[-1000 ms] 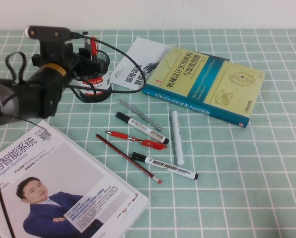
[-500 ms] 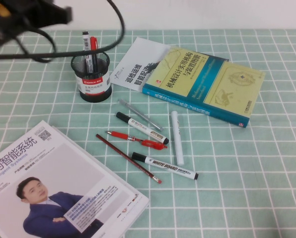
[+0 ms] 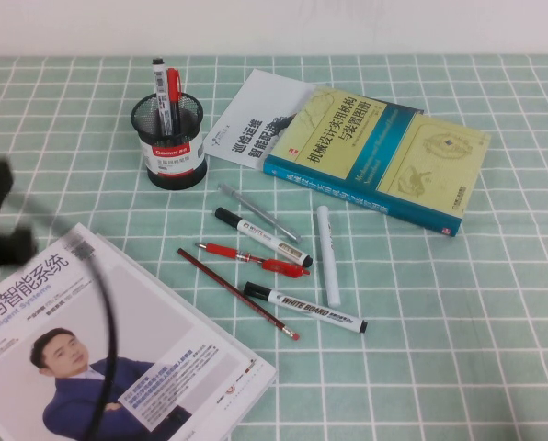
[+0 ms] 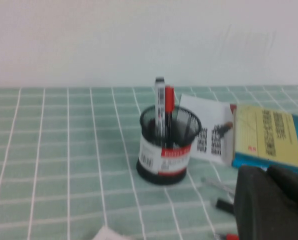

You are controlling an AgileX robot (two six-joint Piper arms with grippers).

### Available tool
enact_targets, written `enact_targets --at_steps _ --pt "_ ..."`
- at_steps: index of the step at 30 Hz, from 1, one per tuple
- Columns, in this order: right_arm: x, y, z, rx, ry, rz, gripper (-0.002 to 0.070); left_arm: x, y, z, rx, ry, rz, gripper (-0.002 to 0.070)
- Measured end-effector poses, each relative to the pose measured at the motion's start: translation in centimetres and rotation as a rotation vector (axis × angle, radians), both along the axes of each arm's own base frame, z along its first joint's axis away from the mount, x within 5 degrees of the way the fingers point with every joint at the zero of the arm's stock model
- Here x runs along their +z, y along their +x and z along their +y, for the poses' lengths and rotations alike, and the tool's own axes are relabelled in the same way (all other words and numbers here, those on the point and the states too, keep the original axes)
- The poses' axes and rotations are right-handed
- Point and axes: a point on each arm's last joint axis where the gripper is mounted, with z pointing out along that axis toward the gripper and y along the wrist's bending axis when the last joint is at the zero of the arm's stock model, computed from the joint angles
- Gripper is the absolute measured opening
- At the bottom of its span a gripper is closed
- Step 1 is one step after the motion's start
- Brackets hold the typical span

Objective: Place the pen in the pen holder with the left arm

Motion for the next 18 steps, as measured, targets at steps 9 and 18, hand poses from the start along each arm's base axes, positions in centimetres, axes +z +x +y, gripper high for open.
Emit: enact_targets --at_steps 9,18 --pt "0.0 0.0 0.0 0.000 0.000 0.000 -0.0020 -4.1 -4.6 1.4 -0.003 0.014 0.037 0.0000" --pt "0.0 0.0 0.0 0.000 0.000 0.000 -0.0020 -4.2 -6.7 2.1 -0.003 0.044 0.001 0.0000"
